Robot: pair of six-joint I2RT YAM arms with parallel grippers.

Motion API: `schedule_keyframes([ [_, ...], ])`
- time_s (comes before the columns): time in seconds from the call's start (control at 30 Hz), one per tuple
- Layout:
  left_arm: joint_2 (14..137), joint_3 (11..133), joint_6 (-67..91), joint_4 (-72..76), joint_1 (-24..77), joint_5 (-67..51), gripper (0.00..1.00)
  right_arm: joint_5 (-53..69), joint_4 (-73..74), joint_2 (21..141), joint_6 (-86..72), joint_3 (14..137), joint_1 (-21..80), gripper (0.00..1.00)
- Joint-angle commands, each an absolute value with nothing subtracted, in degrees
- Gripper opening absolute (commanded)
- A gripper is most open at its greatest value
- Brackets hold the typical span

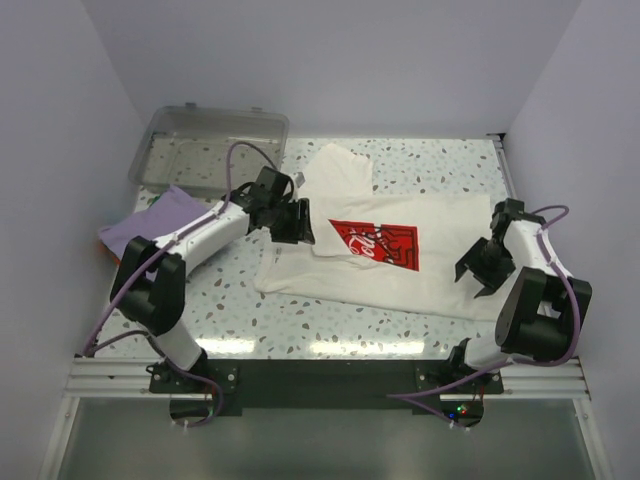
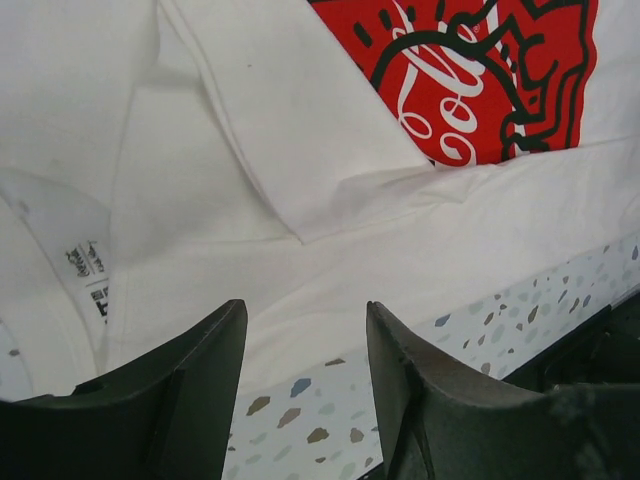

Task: Fold and stack the t-shirts
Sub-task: Fold the tshirt

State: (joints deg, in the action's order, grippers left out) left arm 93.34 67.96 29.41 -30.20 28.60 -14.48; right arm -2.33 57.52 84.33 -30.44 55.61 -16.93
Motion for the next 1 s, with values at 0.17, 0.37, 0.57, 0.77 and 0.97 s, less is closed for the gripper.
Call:
schedule_keyframes([
  [0.17,105.46,74.62,30.85,-27.95,29.09,-19.69,0.57,1.93,54.41,84.73,-31.55,57.57,-16.88,0.61],
  [0.37,106.79,74.09,32.69,-25.23,29.18,-20.21,0.58,3.43,53.35,85.34,-31.2,58.1,-16.87,0.61],
  [0.57,109.33,75.94,33.84,-24.26,29.71,-20.92,0.58,3.95,52.91,85.69,-30.5,57.66,-16.87,0.61],
  [0.77,110.57,75.59,34.28,-25.23,30.5,-20.65,0.58,4.13,52.65,85.43,-30.41,57.04,-16.87,0.61],
  [0.97,111.97,76.73,34.01,-25.23,31.46,-20.3,0.56,4.31,52.38,85.08,-30.32,56.43,-16.87,0.61],
])
